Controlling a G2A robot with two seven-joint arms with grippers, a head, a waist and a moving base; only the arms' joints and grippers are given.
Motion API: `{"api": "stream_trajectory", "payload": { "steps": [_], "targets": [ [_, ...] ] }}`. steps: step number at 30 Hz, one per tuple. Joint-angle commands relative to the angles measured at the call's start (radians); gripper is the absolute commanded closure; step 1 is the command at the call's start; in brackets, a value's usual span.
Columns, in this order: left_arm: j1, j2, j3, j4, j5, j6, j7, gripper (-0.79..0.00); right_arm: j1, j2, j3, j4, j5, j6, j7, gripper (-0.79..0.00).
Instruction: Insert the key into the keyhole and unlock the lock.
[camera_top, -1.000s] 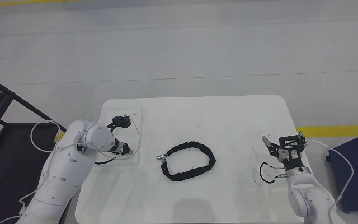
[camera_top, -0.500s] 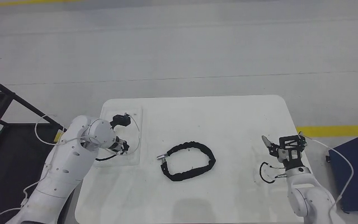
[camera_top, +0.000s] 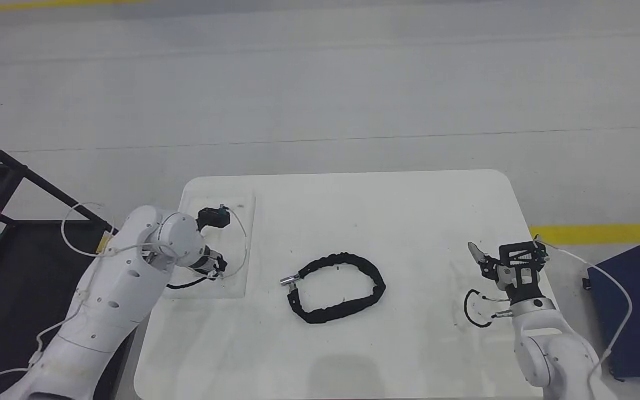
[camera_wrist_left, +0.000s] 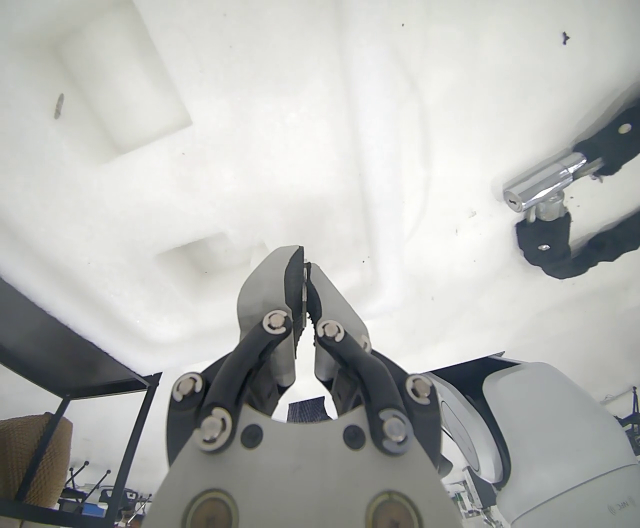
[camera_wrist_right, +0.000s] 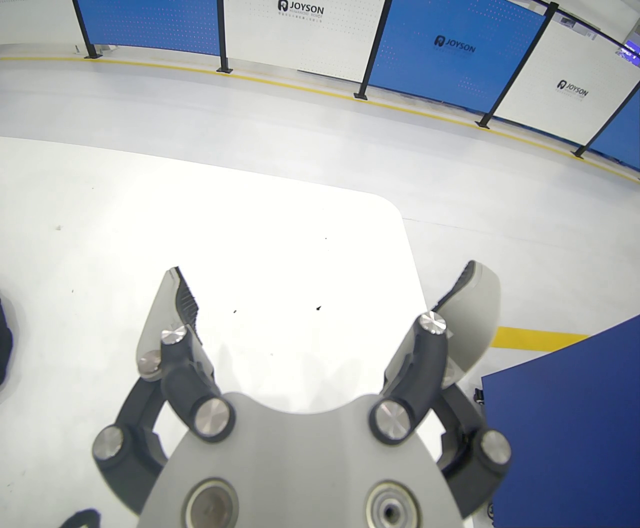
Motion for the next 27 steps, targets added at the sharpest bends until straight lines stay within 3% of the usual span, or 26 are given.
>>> {"api": "stream_trajectory", "payload": {
  "steps": [1, 15, 20, 27],
  "targets": [
    [-0.003, 0.011, -0.001, -0.015, -0.003, 0.008, 0.000, 0.000, 0.000, 0.000, 0.000, 0.000, 0.000, 0.000, 0.000, -0.785],
    [0.008, 0.087, -0.035, -0.152, -0.003, 0.054, 0.000, 0.000, 0.000, 0.000, 0.000, 0.000, 0.000, 0.000, 0.000, -0.785],
    [0.069, 0.110, -0.016, -0.229, -0.085, 0.061, 0.000, 0.000, 0.000, 0.000, 0.000, 0.000, 0.000, 0.000, 0.000, -0.785],
    [0.114, 0.160, 0.037, -0.281, -0.048, 0.088, 0.000, 0.000, 0.000, 0.000, 0.000, 0.000, 0.000, 0.000, 0.000, -0.785]
  ]
}}
